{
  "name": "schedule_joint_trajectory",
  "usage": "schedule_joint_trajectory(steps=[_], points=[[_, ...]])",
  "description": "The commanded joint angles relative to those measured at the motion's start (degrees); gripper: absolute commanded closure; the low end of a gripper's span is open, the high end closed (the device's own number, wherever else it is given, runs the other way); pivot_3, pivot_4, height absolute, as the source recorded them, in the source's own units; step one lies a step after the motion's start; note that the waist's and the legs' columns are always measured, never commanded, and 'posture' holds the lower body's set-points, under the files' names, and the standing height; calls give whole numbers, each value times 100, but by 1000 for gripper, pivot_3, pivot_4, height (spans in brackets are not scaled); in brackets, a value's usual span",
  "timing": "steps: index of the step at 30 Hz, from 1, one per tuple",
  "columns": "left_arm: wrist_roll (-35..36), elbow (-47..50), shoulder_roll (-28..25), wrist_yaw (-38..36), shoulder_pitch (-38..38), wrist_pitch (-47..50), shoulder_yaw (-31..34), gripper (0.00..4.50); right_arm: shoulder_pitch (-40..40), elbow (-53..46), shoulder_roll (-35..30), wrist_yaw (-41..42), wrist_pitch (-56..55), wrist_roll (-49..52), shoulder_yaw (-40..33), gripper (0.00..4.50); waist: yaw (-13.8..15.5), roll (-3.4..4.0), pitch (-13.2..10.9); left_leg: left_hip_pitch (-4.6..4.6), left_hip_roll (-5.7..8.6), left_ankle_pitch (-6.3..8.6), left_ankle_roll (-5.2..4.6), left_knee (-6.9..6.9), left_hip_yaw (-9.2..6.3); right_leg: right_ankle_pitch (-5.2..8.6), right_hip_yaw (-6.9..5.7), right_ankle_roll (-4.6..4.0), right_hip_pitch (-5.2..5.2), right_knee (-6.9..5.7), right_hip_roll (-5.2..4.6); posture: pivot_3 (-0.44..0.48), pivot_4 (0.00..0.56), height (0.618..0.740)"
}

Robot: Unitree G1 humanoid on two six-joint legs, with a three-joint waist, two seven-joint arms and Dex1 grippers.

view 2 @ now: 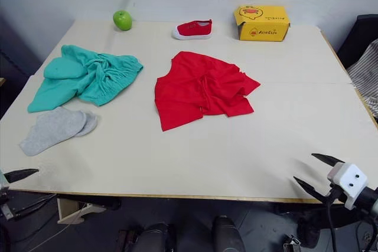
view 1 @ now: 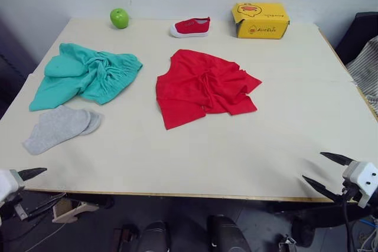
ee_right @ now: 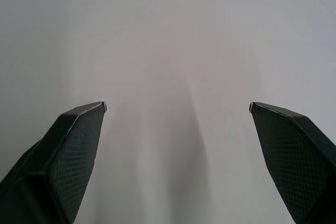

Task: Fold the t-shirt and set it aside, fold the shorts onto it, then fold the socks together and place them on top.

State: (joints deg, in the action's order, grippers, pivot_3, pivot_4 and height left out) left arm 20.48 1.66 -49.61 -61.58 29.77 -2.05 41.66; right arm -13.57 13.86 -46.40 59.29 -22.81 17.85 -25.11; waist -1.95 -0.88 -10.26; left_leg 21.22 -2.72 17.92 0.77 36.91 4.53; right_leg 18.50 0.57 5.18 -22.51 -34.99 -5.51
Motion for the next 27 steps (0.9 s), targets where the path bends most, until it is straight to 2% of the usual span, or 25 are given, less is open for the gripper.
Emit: schedule_joint_trajectory(steps=[1, 5, 7, 8, 9, 11, 14, 16, 18, 20, 22, 27], points=[[223, 557, 29, 97, -106, 346, -133, 0, 242, -148, -12, -89, 55, 33, 80, 31, -7, 0, 0, 0, 0, 0, 0, 0, 0, 0, 0, 0, 0, 0, 0, 0, 150, 740], [699, 1395, -80, 310, -598, 1408, -689, 0, 833, -313, -109, -73, 233, -37, 400, 31, -10, 4, -2, 0, -1, -3, 2, 4, -4, -1, -5, 1, 3, -7, 0, 0, 150, 740], [743, 1718, -151, 577, -1217, 1882, -1225, 0, 1287, -295, -178, -87, 233, -223, 655, 31, -4, 6, -3, -2, 0, -11, -9, 9, -5, -12, -6, 21, 3, -18, 1, 0, 150, 740], [715, 1784, -148, 668, -1550, 2010, -1487, 0, 1529, -201, -190, -137, 189, -373, 775, 31, -2, 8, -4, -3, 2, -17, -16, 15, -5, -42, -8, 76, 4, -28, 2, 0, 150, 740], [627, 1793, -134, 799, -1913, 2150, -1767, 0, 1762, -89, -201, -165, 129, -540, 919, 31, 3, 8, -4, -4, 3, -22, -17, 18, -4, -51, -14, 92, 2, -33, 3, 0, 150, 740], [270, 1654, -45, 1044, -2794, 2313, -2497, 0, 2290, 237, -195, -149, -85, -931, 1303, 31, 34, 9, -4, -9, 7, -31, -22, 19, -4, -52, -24, 94, 3, -42, 5, 0, 150, 740], [-444, 1169, 235, 1291, -4107, 2464, -3695, 0, 3213, 930, -81, -293, -375, -1488, 1838, 31, 37, 9, -5, -8, 20, -40, -24, 28, 0, -56, -43, 102, 0, -55, 14, 0, 150, 740], [-841, 729, 443, 1372, -4687, 2402, -4220, 0, 3687, 1373, 2, -411, -561, -1716, 2075, 31, 29, 9, -5, -2, 32, -47, -24, 29, 9, -60, -38, 111, -5, -57, 40, 0, 150, 740], [-1278, 170, 668, 1453, -5237, 2209, -4692, 0, 4125, 1785, 74, -513, -710, -1940, 2307, 31, 13, 8, -5, -2, 52, -60, -2, 32, 26, -62, -26, 114, -9, -54, 50, 0, 150, 740], [-2088, -808, 844, 1507, -5927, 1557, -5383, 0, 4601, 2206, 187, -569, -802, -2141, 2539, 31, 9, 7, -6, 8, 43, -60, -2, 33, 61, -65, -21, 120, -15, -58, 64, 0, 150, 740], [-2535, -1607, 1013, 1523, -6398, 1077, -5773, 0, 4920, 2504, 276, -605, -888, -2251, 2682, 31, 21, 4, -8, 10, 38, -60, -1, 41, 85, -65, -18, 120, -19, -51, 75, 0, 150, 740], [-2877, -3119, 1696, 1657, -7193, 242, -6068, 0, 5257, 2892, 392, -689, -984, -2300, 2834, 31, 88, 6, -8, 0, 29, -64, 2, 64, 81, -65, -18, 120, -9, -61, 77, 0, 150, 740]])
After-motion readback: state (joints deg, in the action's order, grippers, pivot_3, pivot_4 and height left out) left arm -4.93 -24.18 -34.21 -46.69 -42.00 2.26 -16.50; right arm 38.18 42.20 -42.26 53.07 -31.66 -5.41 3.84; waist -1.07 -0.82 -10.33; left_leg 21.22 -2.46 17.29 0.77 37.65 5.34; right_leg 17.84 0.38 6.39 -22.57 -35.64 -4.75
